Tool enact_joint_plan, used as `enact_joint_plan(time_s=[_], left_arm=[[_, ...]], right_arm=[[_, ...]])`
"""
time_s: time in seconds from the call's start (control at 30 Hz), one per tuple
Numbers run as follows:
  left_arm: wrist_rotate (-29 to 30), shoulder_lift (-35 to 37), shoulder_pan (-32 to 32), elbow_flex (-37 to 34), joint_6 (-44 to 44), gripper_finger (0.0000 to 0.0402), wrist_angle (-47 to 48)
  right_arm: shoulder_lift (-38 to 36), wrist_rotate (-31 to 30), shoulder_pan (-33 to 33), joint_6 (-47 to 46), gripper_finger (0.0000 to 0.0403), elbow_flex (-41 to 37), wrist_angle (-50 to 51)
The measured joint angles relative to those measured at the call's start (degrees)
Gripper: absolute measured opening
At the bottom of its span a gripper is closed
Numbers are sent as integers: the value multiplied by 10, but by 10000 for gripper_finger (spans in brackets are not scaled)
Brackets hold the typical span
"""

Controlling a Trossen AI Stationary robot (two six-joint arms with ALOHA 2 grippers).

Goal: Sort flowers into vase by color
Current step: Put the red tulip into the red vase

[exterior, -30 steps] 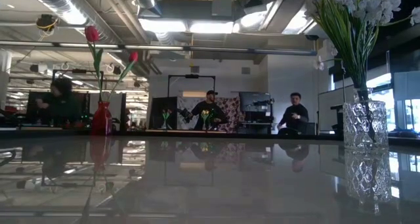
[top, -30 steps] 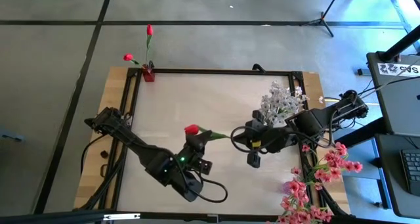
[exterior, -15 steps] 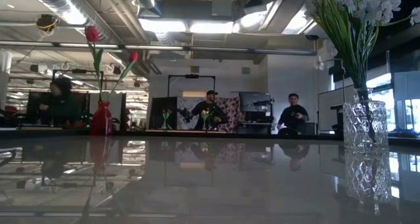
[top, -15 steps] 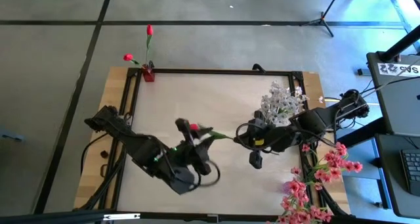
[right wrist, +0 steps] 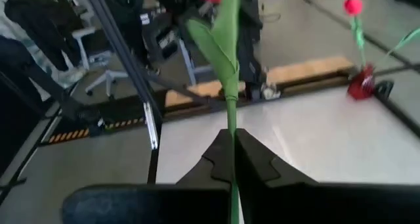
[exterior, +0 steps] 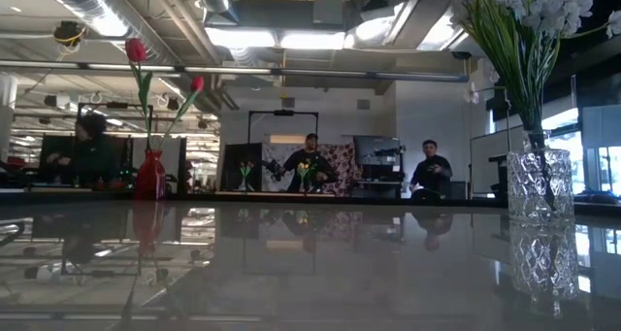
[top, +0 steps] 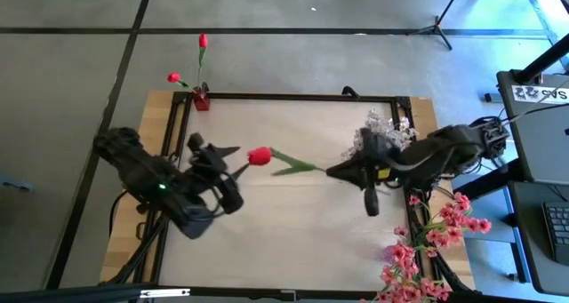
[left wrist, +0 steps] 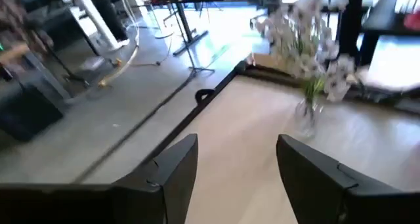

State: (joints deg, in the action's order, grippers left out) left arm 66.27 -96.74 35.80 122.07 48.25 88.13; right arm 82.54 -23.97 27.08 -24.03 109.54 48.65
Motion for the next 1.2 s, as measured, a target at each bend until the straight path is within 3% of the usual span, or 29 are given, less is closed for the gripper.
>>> enact_joint_plan(time_s=[0.17, 0.27, 0.37, 0.53, 0.67, 0.73, 0.83, 1.1, 1.2], left_arm=[[8, 63, 8, -94, 125, 205, -28], [-1, 89, -3, -169, 111, 205, -158], [-62, 96, -23, -236, -14, 206, -388], [-241, 96, -72, -316, -272, 206, -807], [-295, 96, -114, -334, -407, 206, -971], [-360, 88, -136, -334, -458, 206, -1054], [-415, 72, -160, -334, -500, 206, -1122], [-449, 66, -194, -335, -524, 205, -1178], [-470, 65, -199, -335, -529, 205, -1186]], right_arm=[[-1, -17, -1, 57, 2, 41, -18], [-1, -25, -1, 103, 2, 42, -51], [0, -25, -2, 138, 2, 42, -85], [0, -30, -10, 169, 2, 42, -125], [-2, -24, -9, 184, 2, 42, -136], [-1, -22, -9, 185, 2, 42, -142], [5, -6, -9, 199, 2, 41, -161], [17, -16, -9, 231, 2, 40, -180], [25, -48, -10, 241, 2, 40, -180]])
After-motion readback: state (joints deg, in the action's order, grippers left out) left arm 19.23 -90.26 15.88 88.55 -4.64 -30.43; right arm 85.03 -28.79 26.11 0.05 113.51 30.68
